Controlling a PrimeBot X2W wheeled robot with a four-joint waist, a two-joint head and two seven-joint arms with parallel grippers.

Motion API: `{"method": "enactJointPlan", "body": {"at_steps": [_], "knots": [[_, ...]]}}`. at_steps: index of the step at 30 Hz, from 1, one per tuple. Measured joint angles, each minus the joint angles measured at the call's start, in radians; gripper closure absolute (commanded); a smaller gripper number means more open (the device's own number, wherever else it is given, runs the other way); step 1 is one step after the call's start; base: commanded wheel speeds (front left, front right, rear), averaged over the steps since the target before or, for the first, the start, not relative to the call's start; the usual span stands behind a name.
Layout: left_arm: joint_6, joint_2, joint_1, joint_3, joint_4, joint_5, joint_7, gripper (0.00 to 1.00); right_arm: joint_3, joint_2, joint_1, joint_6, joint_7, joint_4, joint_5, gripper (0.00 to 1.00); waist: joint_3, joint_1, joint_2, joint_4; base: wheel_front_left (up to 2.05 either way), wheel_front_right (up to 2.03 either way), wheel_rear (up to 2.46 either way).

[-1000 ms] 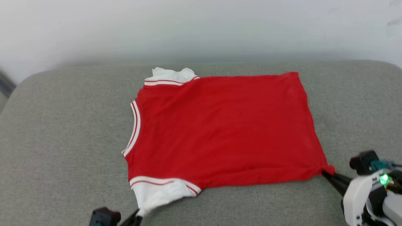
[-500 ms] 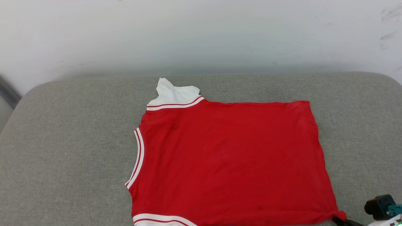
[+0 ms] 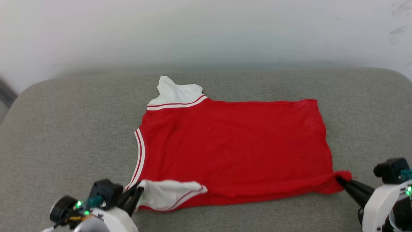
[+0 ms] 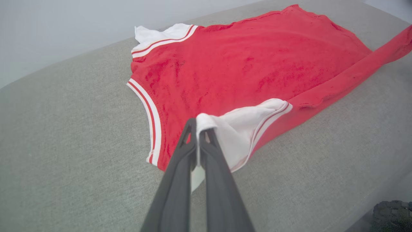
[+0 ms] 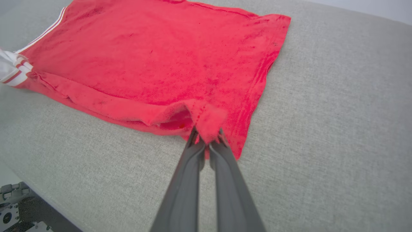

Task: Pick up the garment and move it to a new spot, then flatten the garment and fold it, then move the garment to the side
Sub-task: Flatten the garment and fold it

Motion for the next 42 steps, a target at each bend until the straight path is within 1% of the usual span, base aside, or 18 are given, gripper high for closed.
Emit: {"method": "enactJointPlan", "body": {"at_steps": [8, 11, 13, 20, 26, 33, 38, 39, 40, 41, 42], "knots": [[-0.066, -0.002, -0.164, 0.031, 0.071, 0.03, 0.044, 1.0, -0.114, 0.046, -0.052, 0.0, 0.085, -0.041, -0.043, 1.0, 0.047, 0.0, 0.0, -0.015, 0.0, 0.0, 0.0], [-0.088, -0.007, -0.219, 0.037, 0.1, 0.038, 0.06, 1.0, -0.128, 0.061, -0.074, 0.0, 0.118, -0.037, -0.055, 1.0, 0.079, 0.0, 0.0, -0.02, 0.0, 0.0, 0.0], [-0.111, -0.019, -0.252, 0.039, 0.133, 0.038, 0.068, 1.0, -0.13, 0.07, -0.094, 0.0, 0.14, -0.03, -0.062, 1.0, 0.105, 0.0, 0.0, -0.022, 0.0, 0.0, 0.0], [-0.186, -0.064, -0.353, 0.039, 0.302, 0.041, 0.081, 1.0, -0.116, 0.091, -0.162, 0.0, 0.205, 0.009, -0.077, 1.0, 0.199, 0.0001, 0.0, -0.032, 0.0, 0.0, 0.0], [-0.246, -0.112, -0.408, 0.024, 0.438, 0.041, 0.081, 1.0, -0.091, 0.108, -0.222, 0.0, 0.221, 0.071, -0.077, 1.0, 0.258, 0.0002, 0.0, -0.044, 0.0, 0.0, 0.0], [-0.306, -0.18, -0.441, -0.006, 0.586, 0.039, 0.081, 1.0, -0.049, 0.123, -0.255, 0.0, 0.233, 0.134, -0.078, 1.0, 0.277, 0.0001, 0.0, -0.05, 0.0, 0.0, 0.0], [-0.33, -0.211, -0.452, -0.013, 0.667, 0.04, 0.07, 1.0, -0.022, 0.133, -0.275, 0.0, 0.229, 0.165, -0.074, 1.0, 0.267, 0.0, 0.0, -0.051, 0.0, 0.0, 0.0], [-0.333, -0.217, -0.452, -0.013, 0.679, 0.036, 0.067, 0.81, -0.017, 0.137, -0.277, 0.0, 0.228, 0.17, -0.068, 0.77, 0.262, 0.0001, 0.0, -0.051, 0.0, 0.0, 0.0], [-0.339, -0.221, -0.454, -0.014, 0.687, 0.035, 0.066, 0.4, -0.012, 0.139, -0.279, 0.0, 0.228, 0.175, -0.064, 0.72, 0.256, 0.0001, 0.0, -0.051, 0.0, 0.0, 0.0], [-0.34, -0.222, -0.457, -0.013, 0.696, 0.035, 0.06, 0.0, -0.008, 0.14, -0.28, 0.0, 0.228, 0.178, -0.063, 0.65, 0.249, 0.0001, 0.0, -0.05, 0.0, 0.0, 0.0], [-0.341, -0.223, -0.461, -0.012, 0.702, 0.035, 0.057, 0.0, -0.006, 0.14, -0.28, 0.0, 0.221, 0.18, -0.063, 0.0, 0.241, 0.0001, 0.0, -0.049, 0.0, 0.0, 0.0]]}}
